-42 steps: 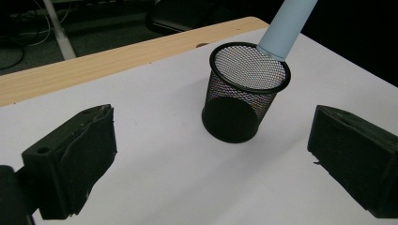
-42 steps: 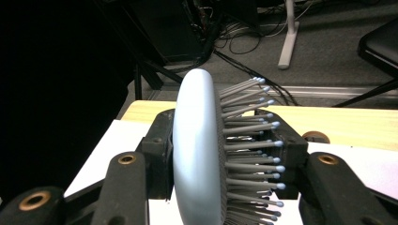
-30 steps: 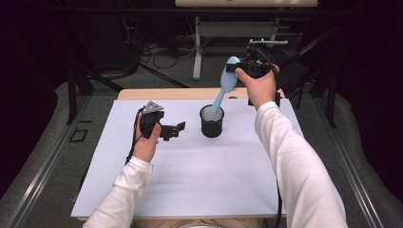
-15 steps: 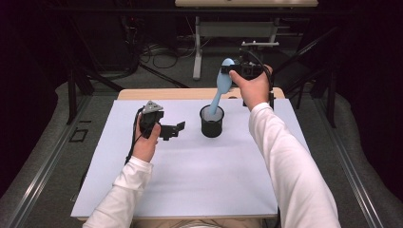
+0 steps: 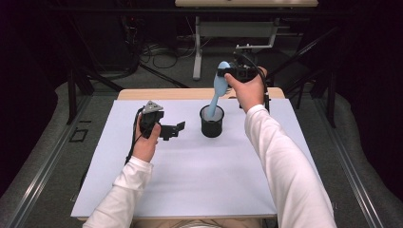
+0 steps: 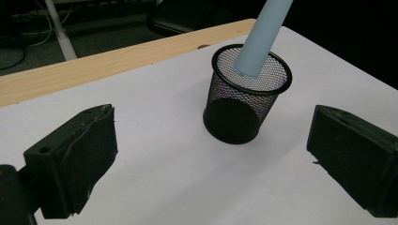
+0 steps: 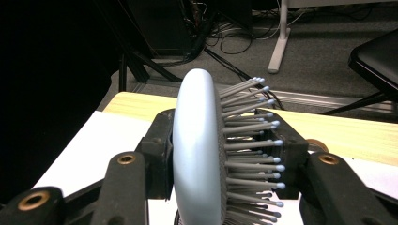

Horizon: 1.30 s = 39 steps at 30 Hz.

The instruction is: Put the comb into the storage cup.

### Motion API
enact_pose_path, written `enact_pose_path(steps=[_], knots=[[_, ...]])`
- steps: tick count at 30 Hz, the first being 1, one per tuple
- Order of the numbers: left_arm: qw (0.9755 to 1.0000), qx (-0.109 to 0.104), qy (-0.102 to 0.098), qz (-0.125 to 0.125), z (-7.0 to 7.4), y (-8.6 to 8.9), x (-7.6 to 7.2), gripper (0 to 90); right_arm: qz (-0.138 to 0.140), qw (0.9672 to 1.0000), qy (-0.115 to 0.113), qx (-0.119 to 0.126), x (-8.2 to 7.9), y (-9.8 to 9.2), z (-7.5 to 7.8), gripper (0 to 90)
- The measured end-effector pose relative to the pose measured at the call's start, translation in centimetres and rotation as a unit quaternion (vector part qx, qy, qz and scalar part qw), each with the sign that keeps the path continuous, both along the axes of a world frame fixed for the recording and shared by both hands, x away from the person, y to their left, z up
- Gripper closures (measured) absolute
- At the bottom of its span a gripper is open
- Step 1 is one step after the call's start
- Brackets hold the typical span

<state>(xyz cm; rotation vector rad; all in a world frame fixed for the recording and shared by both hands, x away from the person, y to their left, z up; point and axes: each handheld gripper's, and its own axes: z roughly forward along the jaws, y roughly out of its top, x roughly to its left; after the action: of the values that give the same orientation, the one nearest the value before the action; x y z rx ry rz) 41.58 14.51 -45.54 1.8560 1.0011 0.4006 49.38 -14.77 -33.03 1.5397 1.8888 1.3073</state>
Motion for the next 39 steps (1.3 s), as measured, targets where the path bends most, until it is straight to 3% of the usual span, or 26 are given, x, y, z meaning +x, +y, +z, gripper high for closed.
enact_pose_path(steps=[39], knots=[[1.0000, 0.000, 0.004, -0.002, -0.1, 0.0, 0.1, 2.3, -0.002, 0.9998, 0.003, -0.021, 0.4, 0.7, -2.4, 50.9]])
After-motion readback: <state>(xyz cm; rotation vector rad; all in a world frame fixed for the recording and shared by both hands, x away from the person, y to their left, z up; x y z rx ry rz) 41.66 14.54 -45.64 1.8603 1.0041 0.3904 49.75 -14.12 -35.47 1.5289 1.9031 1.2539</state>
